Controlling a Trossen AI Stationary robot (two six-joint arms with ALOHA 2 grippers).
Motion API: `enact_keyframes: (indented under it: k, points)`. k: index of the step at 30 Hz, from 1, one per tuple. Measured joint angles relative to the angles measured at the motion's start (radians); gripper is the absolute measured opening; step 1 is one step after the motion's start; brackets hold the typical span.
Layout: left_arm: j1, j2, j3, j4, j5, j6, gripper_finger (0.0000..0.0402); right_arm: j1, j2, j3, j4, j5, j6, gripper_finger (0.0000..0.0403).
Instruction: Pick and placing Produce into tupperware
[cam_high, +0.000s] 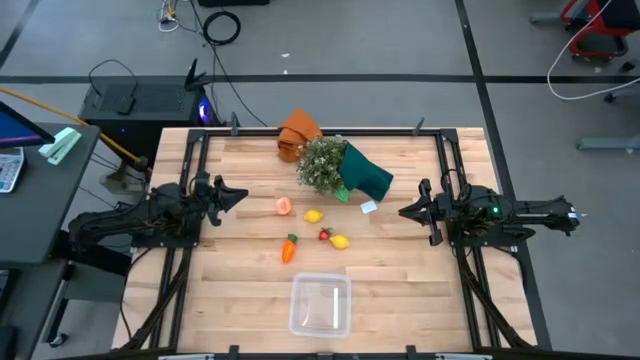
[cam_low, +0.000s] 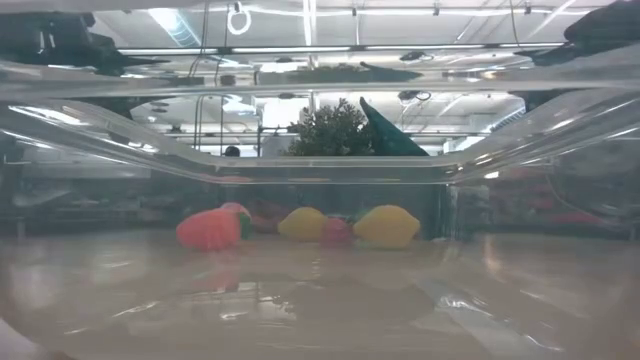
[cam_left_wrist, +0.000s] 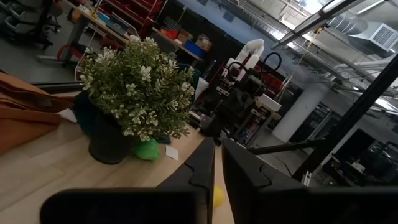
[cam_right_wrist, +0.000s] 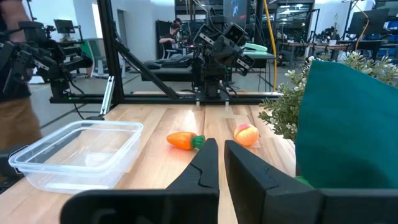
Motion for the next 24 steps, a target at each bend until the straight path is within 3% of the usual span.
enact_keyframes:
  k: [24]
  points:
    - [0.0, 0.0, 0.0, 0.0, 0.0, 0.0, 0.0039, 0.0, 0.0, 0.0, 0.0, 0.0, 0.0, 0.0]
